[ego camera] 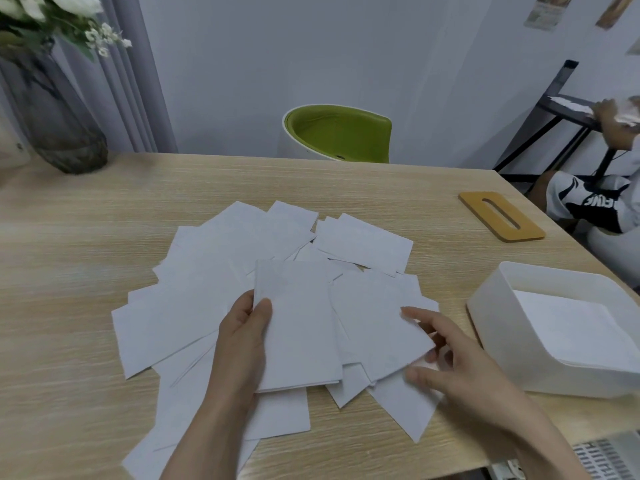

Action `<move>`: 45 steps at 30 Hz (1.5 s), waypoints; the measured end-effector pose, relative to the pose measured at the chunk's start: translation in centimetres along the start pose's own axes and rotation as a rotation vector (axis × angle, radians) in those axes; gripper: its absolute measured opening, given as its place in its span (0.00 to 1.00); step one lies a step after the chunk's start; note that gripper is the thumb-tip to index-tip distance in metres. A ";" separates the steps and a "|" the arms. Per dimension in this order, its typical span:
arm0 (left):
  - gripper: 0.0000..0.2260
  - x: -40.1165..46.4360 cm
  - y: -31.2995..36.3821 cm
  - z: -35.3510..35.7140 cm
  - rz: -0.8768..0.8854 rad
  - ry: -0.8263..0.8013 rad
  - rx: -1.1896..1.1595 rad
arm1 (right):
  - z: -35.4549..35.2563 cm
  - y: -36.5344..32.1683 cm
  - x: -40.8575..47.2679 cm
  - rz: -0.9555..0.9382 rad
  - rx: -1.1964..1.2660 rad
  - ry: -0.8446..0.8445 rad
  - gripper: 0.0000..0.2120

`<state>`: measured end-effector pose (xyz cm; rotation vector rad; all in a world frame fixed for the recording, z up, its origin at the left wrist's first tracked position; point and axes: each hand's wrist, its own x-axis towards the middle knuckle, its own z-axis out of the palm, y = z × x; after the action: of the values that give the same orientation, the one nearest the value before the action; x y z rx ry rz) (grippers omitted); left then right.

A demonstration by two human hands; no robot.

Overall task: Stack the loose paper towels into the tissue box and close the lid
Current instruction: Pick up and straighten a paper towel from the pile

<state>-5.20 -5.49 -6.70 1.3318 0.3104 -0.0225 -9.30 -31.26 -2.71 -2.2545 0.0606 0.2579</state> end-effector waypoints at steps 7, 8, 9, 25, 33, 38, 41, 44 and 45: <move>0.10 -0.2 0.1 0.1 0.014 0.007 0.005 | 0.7 0.0 0.7 -0.161 -0.014 0.209 0.16; 0.10 -0.2 0.1 0.1 0.013 0.007 0.006 | 0.8 0.0 0.7 -0.170 -0.043 0.217 0.16; 0.10 -0.2 0.2 0.1 0.012 0.007 0.007 | 0.8 0.0 0.5 -0.179 -0.066 0.227 0.16; 0.11 -0.2 0.2 0.1 0.031 -0.010 0.028 | 1.2 -0.8 -1.8 0.060 0.161 0.221 0.18; 0.11 -0.1 0.2 0.1 0.036 -0.016 0.019 | 1.9 -2.2 0.3 0.244 -0.106 0.346 0.03; 0.10 -0.1 0.1 0.0 0.035 -0.026 0.019 | 1.5 -1.6 0.0 0.220 0.131 0.426 0.06; 0.11 -0.1 0.0 0.0 0.039 -0.018 0.024 | 1.3 -1.9 -0.2 0.236 0.442 0.444 0.05; 0.14 -0.2 0.2 0.1 0.042 -0.020 0.027 | 1.8 -1.9 -0.1 0.260 0.517 0.413 0.05; 0.16 -0.3 0.3 0.1 0.043 -0.022 0.018 | 2.0 -1.8 -0.1 0.263 0.509 0.406 0.05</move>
<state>-5.35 -5.56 -6.29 1.3553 0.2640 -0.0040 -9.45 -28.56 -2.57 -1.7539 0.5754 -0.0791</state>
